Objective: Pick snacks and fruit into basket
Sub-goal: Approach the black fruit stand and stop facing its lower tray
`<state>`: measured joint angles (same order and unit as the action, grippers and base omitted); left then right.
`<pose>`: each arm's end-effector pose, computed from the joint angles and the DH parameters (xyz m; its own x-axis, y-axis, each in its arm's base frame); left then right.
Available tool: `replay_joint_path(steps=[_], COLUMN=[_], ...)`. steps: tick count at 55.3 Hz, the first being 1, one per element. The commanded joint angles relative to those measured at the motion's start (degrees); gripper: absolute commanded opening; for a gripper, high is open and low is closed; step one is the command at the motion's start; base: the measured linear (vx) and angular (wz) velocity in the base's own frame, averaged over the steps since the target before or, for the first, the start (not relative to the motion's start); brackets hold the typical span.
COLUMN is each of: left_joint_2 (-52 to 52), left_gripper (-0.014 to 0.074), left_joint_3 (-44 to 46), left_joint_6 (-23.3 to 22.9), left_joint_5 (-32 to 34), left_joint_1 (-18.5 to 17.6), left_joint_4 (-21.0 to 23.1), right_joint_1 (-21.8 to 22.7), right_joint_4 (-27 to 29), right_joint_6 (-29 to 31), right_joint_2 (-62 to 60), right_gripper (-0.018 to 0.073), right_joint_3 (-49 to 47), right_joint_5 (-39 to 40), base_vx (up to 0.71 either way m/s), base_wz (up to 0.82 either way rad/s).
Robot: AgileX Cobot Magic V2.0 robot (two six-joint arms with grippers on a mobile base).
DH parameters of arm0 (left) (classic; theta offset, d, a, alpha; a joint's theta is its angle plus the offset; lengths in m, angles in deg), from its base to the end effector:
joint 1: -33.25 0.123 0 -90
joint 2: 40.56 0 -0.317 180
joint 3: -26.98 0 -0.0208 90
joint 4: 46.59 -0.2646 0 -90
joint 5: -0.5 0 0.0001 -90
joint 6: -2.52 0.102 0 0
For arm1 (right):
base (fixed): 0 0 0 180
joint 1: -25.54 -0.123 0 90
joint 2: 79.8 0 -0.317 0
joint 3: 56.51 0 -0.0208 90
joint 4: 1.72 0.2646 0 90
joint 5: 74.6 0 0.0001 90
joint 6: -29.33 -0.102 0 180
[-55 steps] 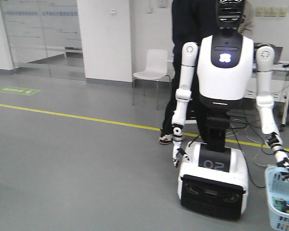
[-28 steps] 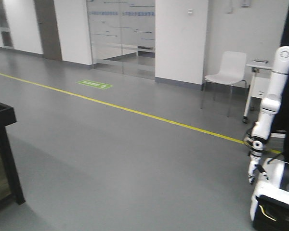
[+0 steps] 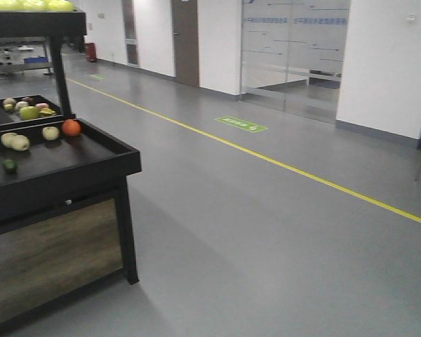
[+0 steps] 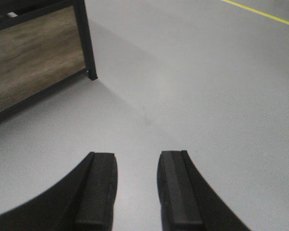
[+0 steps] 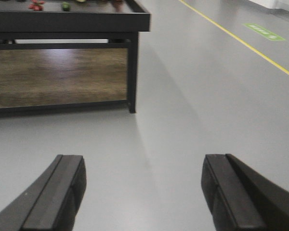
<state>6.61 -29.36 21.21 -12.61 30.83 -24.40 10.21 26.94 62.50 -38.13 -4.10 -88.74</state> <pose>0.1377 -0.0146 0.2698 -0.4385 -0.0332 -0.8981 0.0966 0.9918 -0.0839 0.1180 0.0448 0.3067 -0.2396 -0.1598 -0.9576 -0.3944 0.9173 -0.0544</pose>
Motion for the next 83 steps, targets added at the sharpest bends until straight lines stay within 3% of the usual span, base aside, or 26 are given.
replay_joint_path(steps=[1,48,83], left_joint_2=[-0.4,-0.4,-0.4], left_gripper=[0.0328,0.0328,0.0328], left_joint_3=[1.7,1.7,1.7], left_joint_6=[-0.5,-0.5,-0.5], left_joint_5=[4.2,4.2,4.2], left_joint_1=[0.1,0.1,0.1], left_joint_4=[0.4,0.4,0.4], right_joint_1=[0.3,0.3,0.3], right_joint_4=[0.1,0.1,0.1], right_joint_6=[0.7,0.7,0.7], right_joint_2=[0.0,0.0,0.0], right_gripper=[0.0547,0.0547,0.0547], right_joint_3=[-1.7,-1.7,-1.7], right_joint_5=[3.8,3.8,3.8], base_vx=[0.20,0.22,0.29], base_wz=[0.58,0.54,0.04])
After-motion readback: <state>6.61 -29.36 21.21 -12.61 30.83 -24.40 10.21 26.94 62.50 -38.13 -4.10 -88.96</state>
